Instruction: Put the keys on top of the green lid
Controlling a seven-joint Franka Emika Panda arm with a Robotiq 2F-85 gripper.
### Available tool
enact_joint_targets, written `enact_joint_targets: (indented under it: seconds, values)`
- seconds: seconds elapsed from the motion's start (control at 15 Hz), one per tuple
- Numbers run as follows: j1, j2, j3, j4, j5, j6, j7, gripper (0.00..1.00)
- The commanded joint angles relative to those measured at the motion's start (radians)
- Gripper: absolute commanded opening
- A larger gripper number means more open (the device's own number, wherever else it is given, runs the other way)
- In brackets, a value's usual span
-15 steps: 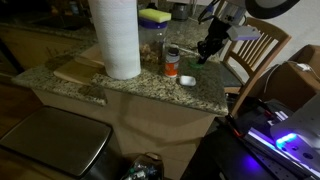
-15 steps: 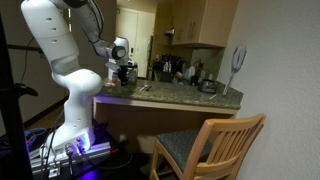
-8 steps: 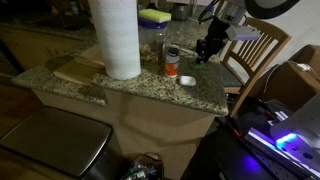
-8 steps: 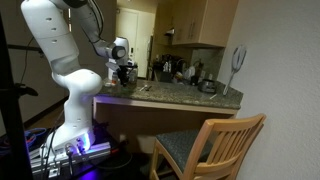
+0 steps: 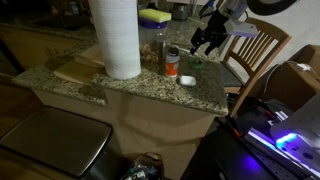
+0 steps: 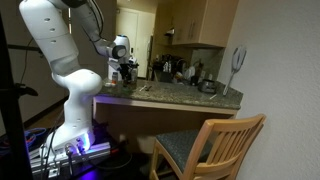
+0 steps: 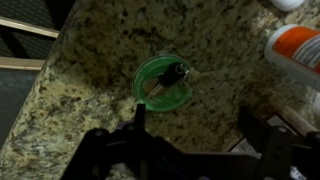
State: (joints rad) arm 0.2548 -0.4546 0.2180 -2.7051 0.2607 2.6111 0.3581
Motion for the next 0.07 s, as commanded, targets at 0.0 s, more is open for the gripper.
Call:
enact_joint_targets:
  seconds: [0.0]
  values:
    - [-0.001,-0.028,-0.018,0.001,0.044,-0.014,-0.031,1.0]
